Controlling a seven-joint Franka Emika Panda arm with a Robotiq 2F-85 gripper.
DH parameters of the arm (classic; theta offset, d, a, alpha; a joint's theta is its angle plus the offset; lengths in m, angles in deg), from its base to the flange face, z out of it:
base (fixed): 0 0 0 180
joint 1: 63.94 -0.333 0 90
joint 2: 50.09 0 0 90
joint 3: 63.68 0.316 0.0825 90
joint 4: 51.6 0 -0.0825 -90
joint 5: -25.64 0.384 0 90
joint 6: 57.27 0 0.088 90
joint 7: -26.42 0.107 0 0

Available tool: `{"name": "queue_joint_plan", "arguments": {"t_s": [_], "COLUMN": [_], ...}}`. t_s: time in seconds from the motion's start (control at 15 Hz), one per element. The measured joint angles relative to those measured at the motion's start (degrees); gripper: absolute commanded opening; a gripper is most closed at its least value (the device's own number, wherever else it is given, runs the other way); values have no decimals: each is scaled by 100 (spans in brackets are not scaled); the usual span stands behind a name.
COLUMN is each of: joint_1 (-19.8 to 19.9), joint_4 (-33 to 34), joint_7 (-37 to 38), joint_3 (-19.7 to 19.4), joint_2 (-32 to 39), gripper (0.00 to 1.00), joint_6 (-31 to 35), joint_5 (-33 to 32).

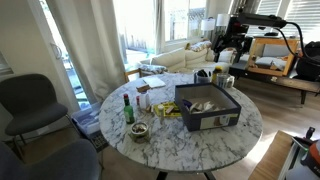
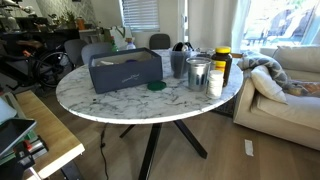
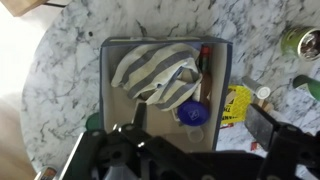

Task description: Remove the striped towel from the box and put it on the table

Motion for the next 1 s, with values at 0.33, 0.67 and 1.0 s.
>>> {"name": "queue_joint_plan", "arguments": {"t_s": [0.33, 0.67, 1.0], "joint_1": [-124, 22, 92], "joint_4": [-48, -142, -647], "joint_7": [-484, -273, -429], "joint_3": [-349, -273, -448], "joint_2": [115, 292, 1220], "gripper": [100, 100, 100], "joint_6": [-30, 407, 1639], "joint_5": [368, 319, 400]}}
